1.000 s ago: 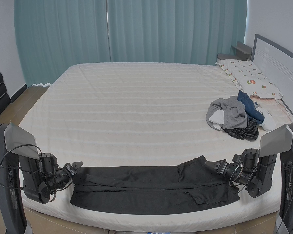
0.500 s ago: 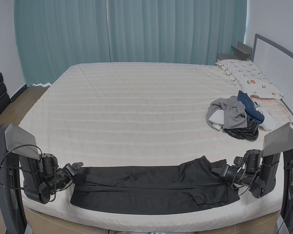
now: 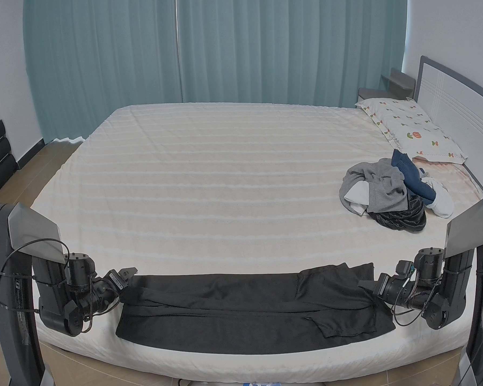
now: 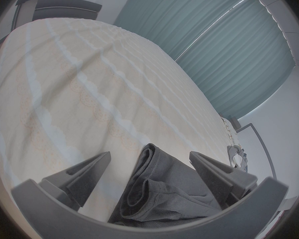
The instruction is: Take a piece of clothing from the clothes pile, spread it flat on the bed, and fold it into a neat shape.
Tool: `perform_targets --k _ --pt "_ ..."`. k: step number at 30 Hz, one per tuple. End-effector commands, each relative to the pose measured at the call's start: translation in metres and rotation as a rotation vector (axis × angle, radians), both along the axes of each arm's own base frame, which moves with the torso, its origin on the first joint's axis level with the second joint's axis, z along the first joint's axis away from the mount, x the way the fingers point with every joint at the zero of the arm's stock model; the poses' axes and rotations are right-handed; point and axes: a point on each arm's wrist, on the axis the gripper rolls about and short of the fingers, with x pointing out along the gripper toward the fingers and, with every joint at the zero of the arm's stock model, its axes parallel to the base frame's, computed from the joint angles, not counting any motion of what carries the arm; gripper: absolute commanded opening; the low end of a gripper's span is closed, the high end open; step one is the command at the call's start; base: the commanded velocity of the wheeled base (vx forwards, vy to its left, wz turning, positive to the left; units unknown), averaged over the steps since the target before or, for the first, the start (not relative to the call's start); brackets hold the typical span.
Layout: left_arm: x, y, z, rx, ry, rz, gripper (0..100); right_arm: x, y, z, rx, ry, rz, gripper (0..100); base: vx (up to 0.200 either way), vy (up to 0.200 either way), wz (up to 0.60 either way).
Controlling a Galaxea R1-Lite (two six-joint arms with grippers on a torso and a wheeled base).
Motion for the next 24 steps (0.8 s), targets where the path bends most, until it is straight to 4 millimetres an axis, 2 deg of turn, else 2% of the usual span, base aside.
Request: perform_targets --k 1,6,12,24 --pt "0.0 0.0 0.0 0.0 0.001 0.001 100 -0.008 -0.001 0.0 -0.007 0.019 0.003 0 0.0 0.0 0.0" --pt "0.0 0.0 0.0 -0.002 0.002 0.002 100 -0.012 -0.002 0.002 -0.008 0.023 -0.001 0 0.0 0.0 0.0" --pt "0.0 0.0 0.0 -0.002 0.0 0.002 100 -0.012 -0.015 0.012 -0.007 -0.008 -0.039 0 0.0 0.0 0.0" --pt "0.0 0.0 0.0 -0.003 0.002 0.003 100 -0.022 -0.014 0.005 0.0 0.048 -0.014 0 0.0 0.0 0.0"
